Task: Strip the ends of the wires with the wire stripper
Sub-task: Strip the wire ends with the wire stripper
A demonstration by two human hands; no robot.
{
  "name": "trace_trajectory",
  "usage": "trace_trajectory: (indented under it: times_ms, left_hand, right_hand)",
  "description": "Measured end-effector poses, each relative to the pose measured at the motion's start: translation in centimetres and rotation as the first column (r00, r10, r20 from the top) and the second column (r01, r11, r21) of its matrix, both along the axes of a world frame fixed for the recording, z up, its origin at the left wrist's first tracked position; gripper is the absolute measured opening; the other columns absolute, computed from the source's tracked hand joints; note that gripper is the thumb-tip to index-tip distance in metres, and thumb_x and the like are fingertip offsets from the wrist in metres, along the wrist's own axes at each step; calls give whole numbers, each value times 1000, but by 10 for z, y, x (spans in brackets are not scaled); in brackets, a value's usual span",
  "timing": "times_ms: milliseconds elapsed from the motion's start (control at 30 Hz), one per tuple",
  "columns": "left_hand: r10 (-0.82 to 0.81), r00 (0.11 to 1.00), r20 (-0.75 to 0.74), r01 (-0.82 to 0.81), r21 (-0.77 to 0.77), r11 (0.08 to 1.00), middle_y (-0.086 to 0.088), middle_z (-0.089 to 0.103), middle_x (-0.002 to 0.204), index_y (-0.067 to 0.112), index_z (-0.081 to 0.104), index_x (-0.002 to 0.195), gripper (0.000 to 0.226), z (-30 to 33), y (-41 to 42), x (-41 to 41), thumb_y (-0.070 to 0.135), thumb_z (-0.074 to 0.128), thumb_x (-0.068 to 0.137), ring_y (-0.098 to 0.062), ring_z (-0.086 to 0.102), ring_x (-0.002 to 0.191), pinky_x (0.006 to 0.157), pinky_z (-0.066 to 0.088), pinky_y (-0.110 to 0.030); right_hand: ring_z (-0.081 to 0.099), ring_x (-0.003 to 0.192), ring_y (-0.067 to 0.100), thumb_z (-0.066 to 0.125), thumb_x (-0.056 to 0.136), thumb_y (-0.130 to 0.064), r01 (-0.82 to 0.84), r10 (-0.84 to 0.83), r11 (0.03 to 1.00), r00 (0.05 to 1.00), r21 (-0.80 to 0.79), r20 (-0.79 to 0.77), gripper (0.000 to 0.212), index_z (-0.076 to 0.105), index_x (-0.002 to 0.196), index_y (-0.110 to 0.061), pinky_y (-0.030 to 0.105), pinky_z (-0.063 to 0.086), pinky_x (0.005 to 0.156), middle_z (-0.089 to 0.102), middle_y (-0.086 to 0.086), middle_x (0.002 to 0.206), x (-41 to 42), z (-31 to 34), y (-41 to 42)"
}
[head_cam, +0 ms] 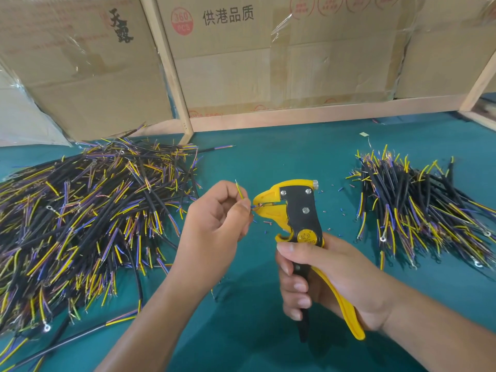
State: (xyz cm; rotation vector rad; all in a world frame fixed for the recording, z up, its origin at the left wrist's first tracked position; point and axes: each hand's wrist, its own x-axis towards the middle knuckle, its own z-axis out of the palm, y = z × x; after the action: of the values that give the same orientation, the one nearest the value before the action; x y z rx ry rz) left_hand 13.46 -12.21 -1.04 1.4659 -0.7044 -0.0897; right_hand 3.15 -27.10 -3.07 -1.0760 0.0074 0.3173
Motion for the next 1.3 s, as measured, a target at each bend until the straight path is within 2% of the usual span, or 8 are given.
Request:
trace_trajectory:
  times_ms: [267, 433, 567, 667, 733, 933, 1033, 1300]
  left_hand:
    - [51, 998, -22, -52, -36, 998, -6, 37, 54, 7, 47, 75, 14, 2, 4, 7, 11, 47, 88, -14, 28, 52, 47, 24, -20]
    - [65, 998, 6, -64, -54, 996, -2, 38, 54, 12, 48, 75, 14, 2, 6, 9, 10, 47, 89, -12, 32, 52, 48, 27, -17]
    - [66, 991, 120, -63, -32, 998, 10, 43, 56, 22, 52, 75, 13, 3, 9, 6, 26, 52, 87, -15, 37, 55, 53, 32, -18]
    - [43, 980, 193, -40, -15, 999, 0, 40, 59, 13, 48, 78, 17, 3, 11, 4, 25, 50, 89, -29, 34, 56, 53, 29, -27]
    - [30, 969, 245, -35, 17, 999, -4, 41, 61, 15, 48, 78, 15, 3, 11, 3, 23, 50, 90, -31, 33, 56, 53, 29, -32]
    - [-1, 946, 325, -52, 155, 987, 4, 43, 62, 23, 50, 79, 10, -1, 12, 3, 27, 48, 88, -12, 30, 54, 49, 27, -22]
    - [14, 940, 340, -73, 162, 984, 2, 42, 62, 23, 49, 80, 10, 0, 10, 3, 27, 49, 89, -8, 29, 54, 49, 27, -19]
    - [55, 935, 351, -119, 164, 979, 14, 39, 59, 26, 48, 80, 11, 0, 10, 4, 29, 49, 91, -4, 27, 51, 49, 24, -13]
  right_hand:
    - [27, 39, 15, 73, 82, -44, 125, -125, 992, 992, -29, 2, 41, 49, 66, -14, 24, 34, 45, 30, 1, 52, 0, 7, -7]
    - [29, 39, 16, 74, 81, -43, 171, -171, 985, 985, 6, -13, 39, 51, 67, -15, 25, 36, 44, 30, 1, 54, 3, 9, -10]
    - [50, 61, 28, 66, 89, -28, 64, -64, 998, 998, 1, 4, 21, 62, 83, -8, 44, 52, 66, 48, 11, 68, 5, 2, -8]
    - [56, 67, 31, 65, 89, -21, 26, -26, 998, 1000, -62, 14, 15, 63, 86, -6, 46, 54, 73, 54, 14, 73, 6, -4, -3]
    - [57, 67, 31, 64, 90, -19, 7, -5, 998, 999, -59, 34, 13, 62, 85, -6, 45, 54, 74, 55, 14, 73, 5, -5, -3]
    - [56, 71, 30, 66, 90, -22, -87, 87, 996, 989, -5, 117, 18, 57, 92, -7, 44, 52, 76, 54, 13, 77, 0, -4, -5]
    - [56, 70, 30, 66, 90, -22, -86, 85, 996, 988, -3, 129, 17, 57, 91, -7, 43, 52, 75, 53, 13, 77, 0, -3, -4]
    - [53, 66, 28, 64, 93, -23, -90, 93, 996, 983, -25, 156, 27, 51, 85, -1, 42, 52, 72, 52, 10, 73, -1, -3, -3]
